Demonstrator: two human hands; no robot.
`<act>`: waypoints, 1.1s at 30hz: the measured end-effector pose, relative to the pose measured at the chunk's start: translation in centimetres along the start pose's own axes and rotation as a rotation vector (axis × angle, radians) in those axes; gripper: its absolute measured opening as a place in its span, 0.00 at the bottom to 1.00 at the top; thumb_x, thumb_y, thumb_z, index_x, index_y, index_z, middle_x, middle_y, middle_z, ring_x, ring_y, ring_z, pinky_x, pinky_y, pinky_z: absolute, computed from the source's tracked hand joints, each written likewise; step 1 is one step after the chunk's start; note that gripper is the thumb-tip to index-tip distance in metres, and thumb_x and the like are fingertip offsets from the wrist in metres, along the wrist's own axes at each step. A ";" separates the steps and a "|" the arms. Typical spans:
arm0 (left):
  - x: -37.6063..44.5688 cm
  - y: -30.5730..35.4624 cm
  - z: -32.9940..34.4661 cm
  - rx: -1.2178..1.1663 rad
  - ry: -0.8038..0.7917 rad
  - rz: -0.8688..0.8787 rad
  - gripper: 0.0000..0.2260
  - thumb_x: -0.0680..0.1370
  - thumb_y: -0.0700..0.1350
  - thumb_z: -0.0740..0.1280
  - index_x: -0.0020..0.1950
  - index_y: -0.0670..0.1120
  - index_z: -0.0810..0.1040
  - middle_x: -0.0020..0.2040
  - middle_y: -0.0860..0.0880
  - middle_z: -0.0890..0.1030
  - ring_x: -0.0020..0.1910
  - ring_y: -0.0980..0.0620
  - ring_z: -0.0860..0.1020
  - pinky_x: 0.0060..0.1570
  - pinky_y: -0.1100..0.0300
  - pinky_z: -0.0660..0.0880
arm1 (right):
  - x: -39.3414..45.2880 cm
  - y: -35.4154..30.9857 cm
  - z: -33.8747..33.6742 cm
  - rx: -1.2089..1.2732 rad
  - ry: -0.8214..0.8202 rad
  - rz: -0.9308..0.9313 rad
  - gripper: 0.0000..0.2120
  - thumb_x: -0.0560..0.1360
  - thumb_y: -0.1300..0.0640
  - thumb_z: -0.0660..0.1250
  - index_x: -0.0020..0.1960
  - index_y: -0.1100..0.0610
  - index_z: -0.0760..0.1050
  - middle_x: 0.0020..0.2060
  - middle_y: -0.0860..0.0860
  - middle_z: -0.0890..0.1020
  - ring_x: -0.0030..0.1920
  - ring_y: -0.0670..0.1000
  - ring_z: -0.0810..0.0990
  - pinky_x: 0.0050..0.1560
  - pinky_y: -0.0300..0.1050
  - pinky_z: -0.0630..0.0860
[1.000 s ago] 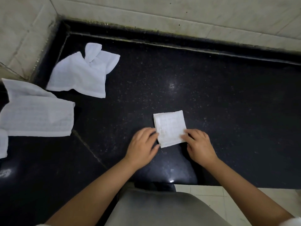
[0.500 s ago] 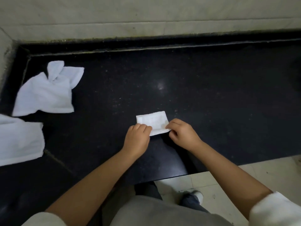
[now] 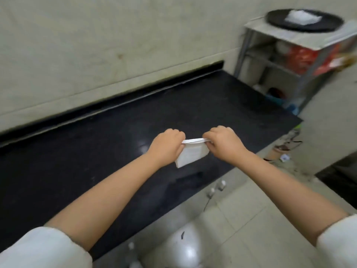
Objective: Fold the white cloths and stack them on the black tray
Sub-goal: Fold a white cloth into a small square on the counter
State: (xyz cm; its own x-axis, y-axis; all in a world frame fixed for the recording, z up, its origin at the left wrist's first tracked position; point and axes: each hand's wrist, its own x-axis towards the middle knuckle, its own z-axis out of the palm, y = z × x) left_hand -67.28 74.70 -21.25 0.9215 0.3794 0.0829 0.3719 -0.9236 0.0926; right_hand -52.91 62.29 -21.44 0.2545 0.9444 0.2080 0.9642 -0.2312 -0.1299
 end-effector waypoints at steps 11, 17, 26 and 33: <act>24.0 17.1 -8.0 -0.020 0.248 0.087 0.11 0.78 0.45 0.59 0.54 0.41 0.77 0.52 0.44 0.77 0.54 0.44 0.74 0.46 0.52 0.73 | 1.8 25.4 -15.6 0.029 0.157 0.203 0.09 0.73 0.61 0.63 0.44 0.65 0.80 0.42 0.58 0.77 0.45 0.57 0.76 0.46 0.48 0.71; 40.1 22.8 -11.1 -0.132 0.303 0.163 0.09 0.77 0.43 0.62 0.53 0.43 0.79 0.54 0.44 0.80 0.56 0.43 0.76 0.51 0.53 0.72 | 7.1 39.1 -21.6 -0.103 0.161 0.238 0.09 0.72 0.62 0.62 0.47 0.62 0.80 0.38 0.53 0.77 0.47 0.56 0.77 0.40 0.41 0.64; 60.5 27.6 -14.5 -0.054 0.301 0.128 0.10 0.77 0.44 0.61 0.54 0.44 0.78 0.54 0.43 0.80 0.55 0.42 0.76 0.48 0.54 0.72 | 16.8 56.2 -29.1 -0.136 0.172 0.258 0.11 0.72 0.64 0.62 0.50 0.62 0.81 0.48 0.58 0.82 0.50 0.58 0.78 0.43 0.45 0.68; 72.6 29.8 -15.2 -0.227 0.306 -0.074 0.11 0.77 0.40 0.62 0.56 0.38 0.77 0.54 0.37 0.80 0.55 0.40 0.77 0.49 0.55 0.72 | 24.0 67.0 -30.7 -0.052 0.212 0.312 0.10 0.72 0.63 0.65 0.51 0.61 0.81 0.48 0.59 0.83 0.51 0.58 0.79 0.50 0.47 0.73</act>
State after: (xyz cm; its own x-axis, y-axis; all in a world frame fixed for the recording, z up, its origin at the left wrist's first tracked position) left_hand 9.07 75.51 2.64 0.8043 0.4751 0.3568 0.3707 -0.8705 0.3236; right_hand 20.11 62.30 4.64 0.5412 0.7584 0.3631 0.8389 -0.5168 -0.1709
